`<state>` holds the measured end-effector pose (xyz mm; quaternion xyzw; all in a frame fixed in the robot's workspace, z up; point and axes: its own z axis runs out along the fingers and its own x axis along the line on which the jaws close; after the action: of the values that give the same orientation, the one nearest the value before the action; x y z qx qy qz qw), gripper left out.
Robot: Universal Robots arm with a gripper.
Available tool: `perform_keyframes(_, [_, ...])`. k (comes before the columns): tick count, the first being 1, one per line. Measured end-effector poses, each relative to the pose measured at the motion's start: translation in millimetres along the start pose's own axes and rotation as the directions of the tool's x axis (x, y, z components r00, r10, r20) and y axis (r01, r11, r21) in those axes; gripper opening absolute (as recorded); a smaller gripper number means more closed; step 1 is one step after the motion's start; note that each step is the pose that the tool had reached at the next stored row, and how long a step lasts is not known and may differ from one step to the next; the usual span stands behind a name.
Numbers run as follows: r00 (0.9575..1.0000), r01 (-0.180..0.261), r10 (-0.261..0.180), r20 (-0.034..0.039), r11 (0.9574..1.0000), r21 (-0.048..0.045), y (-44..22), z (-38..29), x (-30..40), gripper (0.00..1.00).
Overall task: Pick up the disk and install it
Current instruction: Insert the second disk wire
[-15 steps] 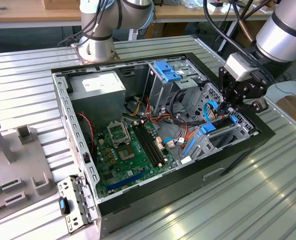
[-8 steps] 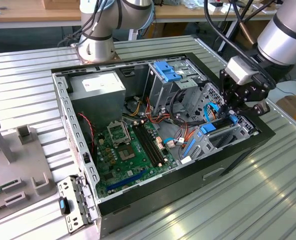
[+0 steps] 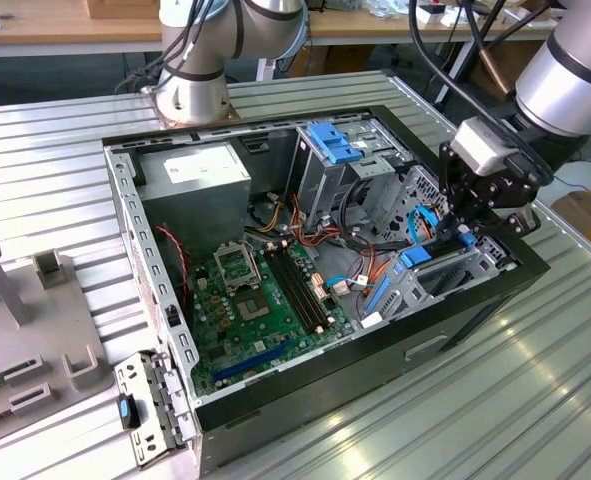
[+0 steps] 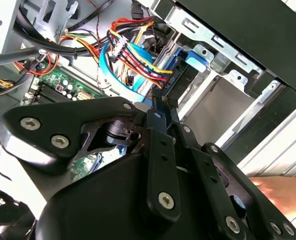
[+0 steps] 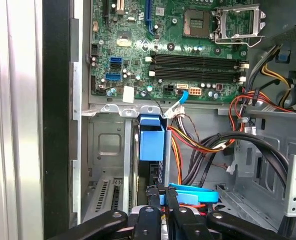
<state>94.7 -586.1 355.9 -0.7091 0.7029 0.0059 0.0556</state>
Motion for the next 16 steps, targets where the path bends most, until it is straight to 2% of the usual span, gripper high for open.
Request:
perform_keyframes(2, [1.0, 0.0, 0.0, 0.0001, 1.0, -0.0004, -1.8, 0.7, 0.1, 0.16])
perform_keyframes(16, [1.0, -0.001, 0.001, -0.0003, 1.0, -0.0003, -1.1, 11.3, 2.1, 0.16])
